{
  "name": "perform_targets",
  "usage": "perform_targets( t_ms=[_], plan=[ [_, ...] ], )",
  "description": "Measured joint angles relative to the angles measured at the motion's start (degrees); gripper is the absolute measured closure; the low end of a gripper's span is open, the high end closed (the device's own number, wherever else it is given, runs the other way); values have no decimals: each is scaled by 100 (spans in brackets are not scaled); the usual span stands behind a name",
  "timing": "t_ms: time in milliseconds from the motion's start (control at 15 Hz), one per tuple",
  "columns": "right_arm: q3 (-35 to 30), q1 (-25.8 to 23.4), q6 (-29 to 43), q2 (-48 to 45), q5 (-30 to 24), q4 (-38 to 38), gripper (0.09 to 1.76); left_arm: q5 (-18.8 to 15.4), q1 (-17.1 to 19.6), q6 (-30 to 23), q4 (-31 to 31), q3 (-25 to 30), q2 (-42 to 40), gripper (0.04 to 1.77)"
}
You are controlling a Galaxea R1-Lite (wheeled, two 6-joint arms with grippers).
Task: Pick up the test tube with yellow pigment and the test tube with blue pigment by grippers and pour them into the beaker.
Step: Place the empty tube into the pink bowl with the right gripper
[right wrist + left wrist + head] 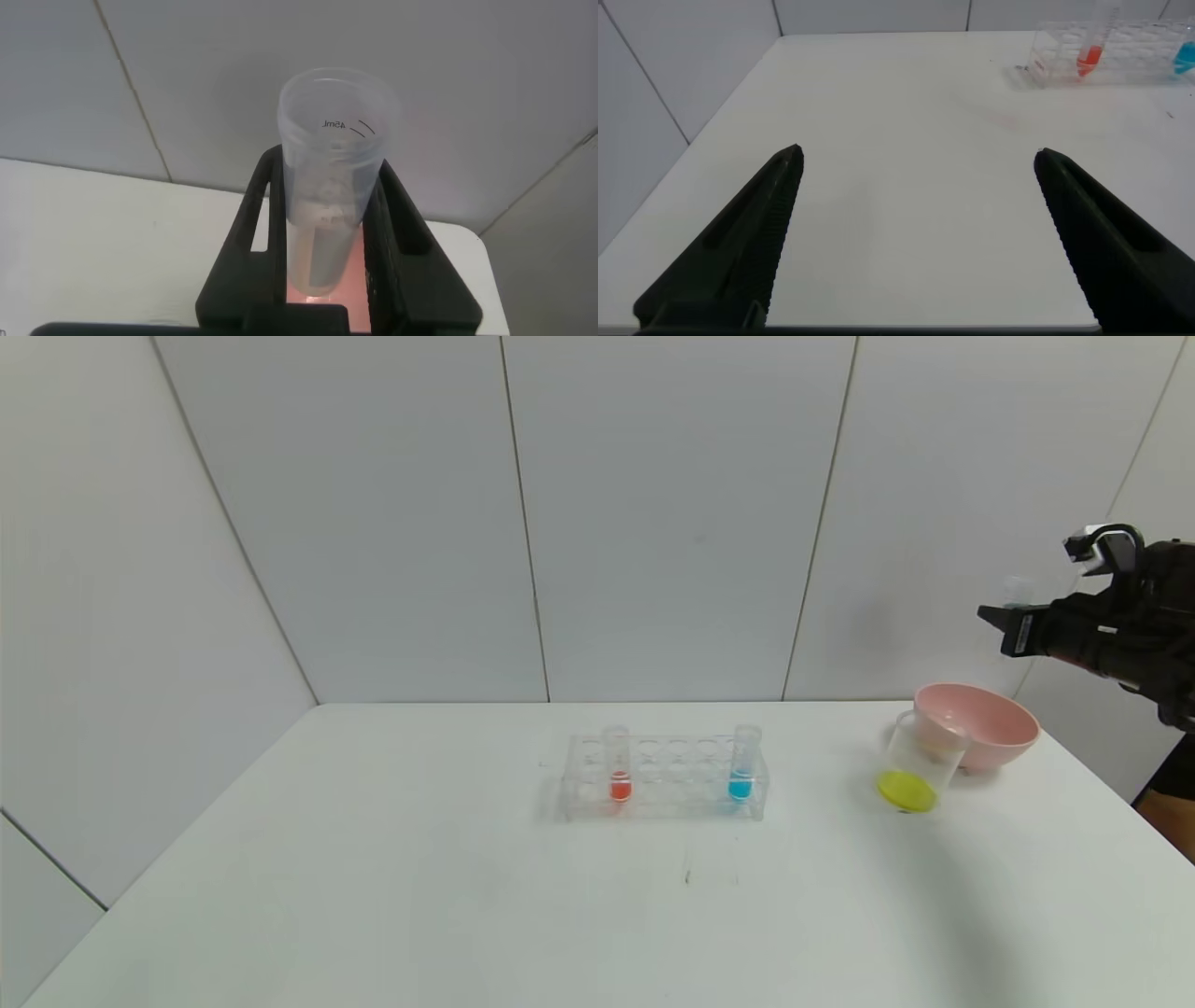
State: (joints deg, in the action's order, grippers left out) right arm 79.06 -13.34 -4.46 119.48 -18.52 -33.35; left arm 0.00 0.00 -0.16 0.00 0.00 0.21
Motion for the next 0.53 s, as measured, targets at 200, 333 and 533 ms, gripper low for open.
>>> perform_targets(
  t_ms=[200, 333, 533],
  plan=[
    [51, -61, 156, 321, 5, -41, 132, 0, 0, 0, 0, 0, 0, 5],
    [250, -77, 250, 621, 12, -59, 132, 0, 0, 0, 0, 0, 0, 5],
    [696, -80, 313, 1084, 7, -48, 132, 0, -2, 2, 0, 0, 0, 5]
  ],
)
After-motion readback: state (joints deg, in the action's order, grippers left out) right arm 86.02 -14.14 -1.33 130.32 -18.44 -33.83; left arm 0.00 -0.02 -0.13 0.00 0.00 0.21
